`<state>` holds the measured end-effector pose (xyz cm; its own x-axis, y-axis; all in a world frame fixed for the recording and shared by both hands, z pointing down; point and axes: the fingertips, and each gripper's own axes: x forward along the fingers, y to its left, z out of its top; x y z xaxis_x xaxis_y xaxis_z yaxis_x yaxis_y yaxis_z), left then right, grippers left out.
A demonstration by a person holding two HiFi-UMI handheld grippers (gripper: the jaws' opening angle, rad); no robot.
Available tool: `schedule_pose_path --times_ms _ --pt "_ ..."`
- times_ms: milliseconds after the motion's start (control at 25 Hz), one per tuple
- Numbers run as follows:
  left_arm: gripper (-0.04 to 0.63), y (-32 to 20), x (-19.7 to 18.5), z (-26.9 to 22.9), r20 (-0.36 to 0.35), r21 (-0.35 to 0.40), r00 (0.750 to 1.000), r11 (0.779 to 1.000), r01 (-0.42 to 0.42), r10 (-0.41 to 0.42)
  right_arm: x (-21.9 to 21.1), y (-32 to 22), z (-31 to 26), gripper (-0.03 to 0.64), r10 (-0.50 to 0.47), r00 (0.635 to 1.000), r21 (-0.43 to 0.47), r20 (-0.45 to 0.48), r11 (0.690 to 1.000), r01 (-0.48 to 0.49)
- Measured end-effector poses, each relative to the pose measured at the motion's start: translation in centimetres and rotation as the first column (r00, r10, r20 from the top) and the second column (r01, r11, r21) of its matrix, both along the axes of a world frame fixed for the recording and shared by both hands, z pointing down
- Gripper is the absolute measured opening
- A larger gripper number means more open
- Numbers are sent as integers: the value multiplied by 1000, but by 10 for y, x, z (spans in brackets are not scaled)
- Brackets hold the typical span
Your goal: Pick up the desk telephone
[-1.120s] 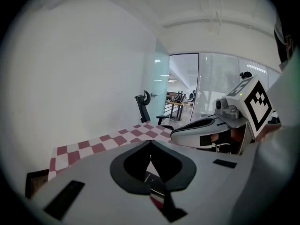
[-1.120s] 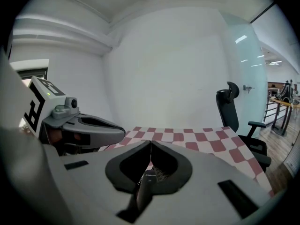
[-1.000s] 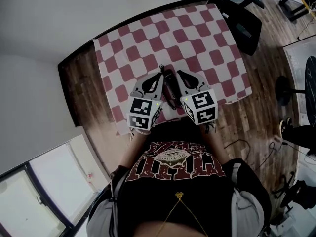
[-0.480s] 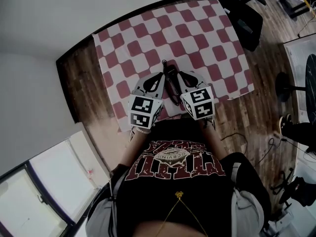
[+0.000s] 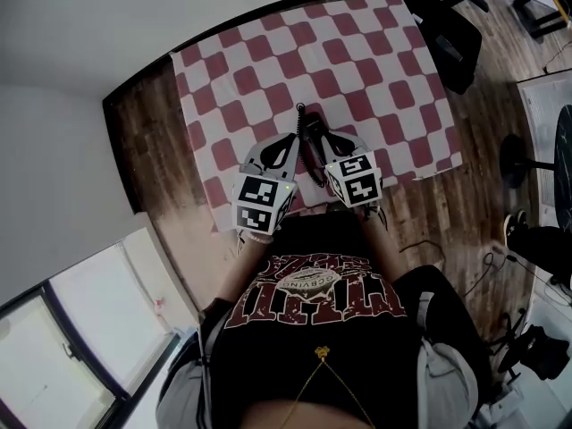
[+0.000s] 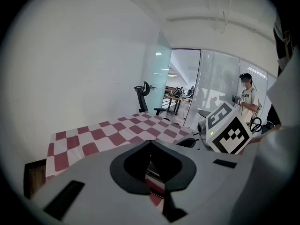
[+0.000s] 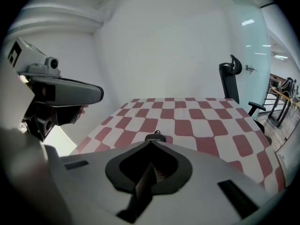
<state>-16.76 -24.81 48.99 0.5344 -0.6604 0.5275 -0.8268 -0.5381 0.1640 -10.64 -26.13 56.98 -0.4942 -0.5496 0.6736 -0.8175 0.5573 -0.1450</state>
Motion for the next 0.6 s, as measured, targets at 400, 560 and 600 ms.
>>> schedule_pose_path --times_ms 400,560,600 --pt "8 8 -9 4 -1 -14 999 999 33 -33 -7 5 30 19 -41 998 -53 -46 998 39" --pt "8 10 -12 6 -9 -18 999 999 42 -42 -9 5 30 20 -43 998 -41 -54 998 41" --pt "8 11 -12 7 -10 -19 999 999 42 -42 -10 4 30 20 -42 998 -32 -56 999 40"
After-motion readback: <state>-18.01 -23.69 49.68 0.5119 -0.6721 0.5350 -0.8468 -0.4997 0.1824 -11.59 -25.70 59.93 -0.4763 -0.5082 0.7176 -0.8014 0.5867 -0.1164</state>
